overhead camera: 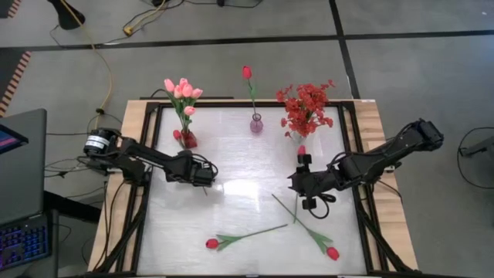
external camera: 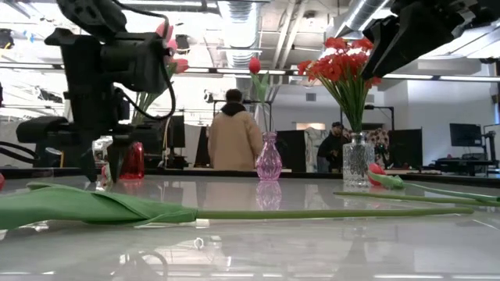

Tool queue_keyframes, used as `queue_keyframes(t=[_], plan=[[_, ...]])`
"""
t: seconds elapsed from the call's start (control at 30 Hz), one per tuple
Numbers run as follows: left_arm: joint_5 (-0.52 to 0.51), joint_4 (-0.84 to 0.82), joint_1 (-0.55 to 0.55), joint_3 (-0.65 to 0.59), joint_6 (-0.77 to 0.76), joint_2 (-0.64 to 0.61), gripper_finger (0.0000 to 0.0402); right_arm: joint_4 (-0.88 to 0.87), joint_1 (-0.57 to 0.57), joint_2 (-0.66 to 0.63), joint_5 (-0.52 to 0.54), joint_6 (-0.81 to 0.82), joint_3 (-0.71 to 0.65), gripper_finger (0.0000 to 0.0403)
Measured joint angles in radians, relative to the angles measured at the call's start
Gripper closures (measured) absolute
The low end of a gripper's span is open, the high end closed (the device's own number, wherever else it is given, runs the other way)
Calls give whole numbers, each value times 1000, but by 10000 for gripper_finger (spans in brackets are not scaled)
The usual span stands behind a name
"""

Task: Sort flowers into vase by color
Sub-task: Put the red tulip into the purple vase

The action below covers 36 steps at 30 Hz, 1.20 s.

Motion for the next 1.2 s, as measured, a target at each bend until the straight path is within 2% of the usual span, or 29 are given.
queue_keyframes(t=[0.3, 0.7, 0.8, 1.03, 1.2], plan=[[-64, 39, 0, -16, -2, -4, 262, 1, -1, 0, 0, 10, 0, 227], [-36, 38, 0, -16, 73, -3, 268, 61, -1, 0, 0, 12, 0, 227], [-28, 36, 0, -16, 89, -4, 291, 61, -1, 0, 0, 23, 0, 227], [-23, 36, -2, -16, 97, -4, 383, 60, -1, 0, 0, 26, 0, 227], [-9, 35, -10, -16, 117, -4, 397, 59, -1, 0, 0, 34, 0, 227]])
